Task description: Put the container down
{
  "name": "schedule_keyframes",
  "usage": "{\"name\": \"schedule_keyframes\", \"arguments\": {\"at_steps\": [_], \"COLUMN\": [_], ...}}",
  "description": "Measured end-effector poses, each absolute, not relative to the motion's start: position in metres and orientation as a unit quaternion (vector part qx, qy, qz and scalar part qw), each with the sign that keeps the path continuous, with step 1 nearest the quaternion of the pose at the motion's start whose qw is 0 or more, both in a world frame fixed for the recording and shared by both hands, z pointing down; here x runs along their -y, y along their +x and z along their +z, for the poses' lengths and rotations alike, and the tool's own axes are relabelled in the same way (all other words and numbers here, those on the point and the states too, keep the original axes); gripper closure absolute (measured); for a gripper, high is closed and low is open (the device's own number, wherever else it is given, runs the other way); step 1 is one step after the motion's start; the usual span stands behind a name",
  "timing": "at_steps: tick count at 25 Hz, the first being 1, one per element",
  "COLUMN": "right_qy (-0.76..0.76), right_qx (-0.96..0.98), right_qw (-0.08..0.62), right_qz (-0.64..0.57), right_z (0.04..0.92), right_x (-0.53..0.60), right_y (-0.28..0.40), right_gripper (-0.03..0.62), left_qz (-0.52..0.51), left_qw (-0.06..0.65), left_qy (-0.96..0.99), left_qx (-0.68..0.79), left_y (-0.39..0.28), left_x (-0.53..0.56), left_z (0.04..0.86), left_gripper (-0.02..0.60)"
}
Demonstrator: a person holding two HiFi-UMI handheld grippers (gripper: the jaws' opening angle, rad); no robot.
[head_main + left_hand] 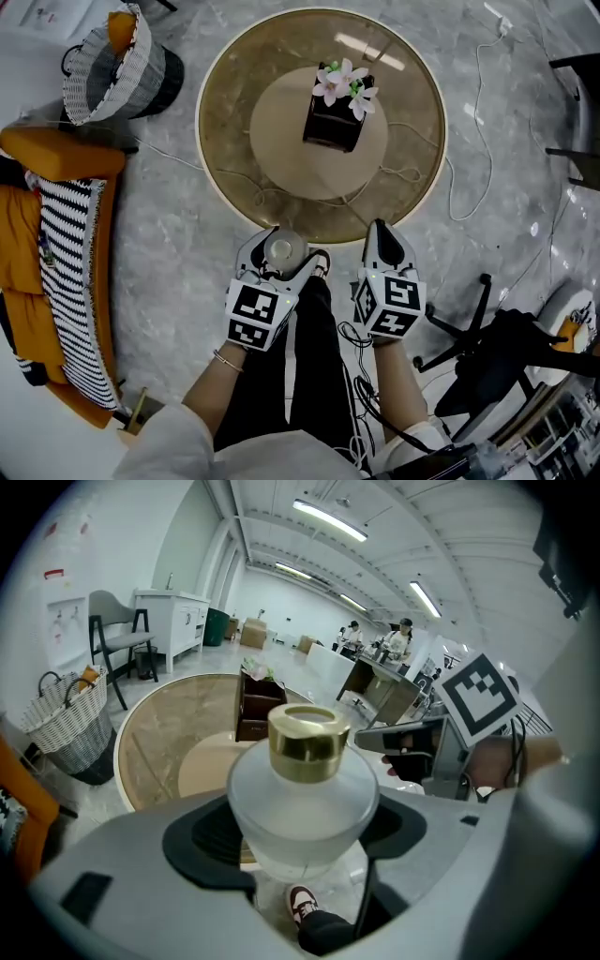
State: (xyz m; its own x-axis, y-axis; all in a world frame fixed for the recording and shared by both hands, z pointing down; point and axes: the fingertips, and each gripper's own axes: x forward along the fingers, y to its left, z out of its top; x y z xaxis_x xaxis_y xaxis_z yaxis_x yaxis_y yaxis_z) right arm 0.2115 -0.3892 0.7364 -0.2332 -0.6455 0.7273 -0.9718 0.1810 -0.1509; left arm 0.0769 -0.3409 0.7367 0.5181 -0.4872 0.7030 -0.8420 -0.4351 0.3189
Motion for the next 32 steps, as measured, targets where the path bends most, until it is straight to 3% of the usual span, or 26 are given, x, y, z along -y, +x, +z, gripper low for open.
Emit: {"name": "schedule_keyframes", "arguments": {"at_steps": [32], "right_qy": [0.567], "right_qx": [0.714], "right_qw": [0.252], "right_qz": [0.324], "right_z": [0.781], "right_x": [0.423], "right_y": [0.228], "right_gripper": [0.571], "left_qz": [0.292], "left_qw": [0.237], "left_qy": [0.838], "left_qx": [0.396], "left_y": [0.122], "left_x": [0.437], "left_z": [0.799], "left_gripper": [0.244]}}
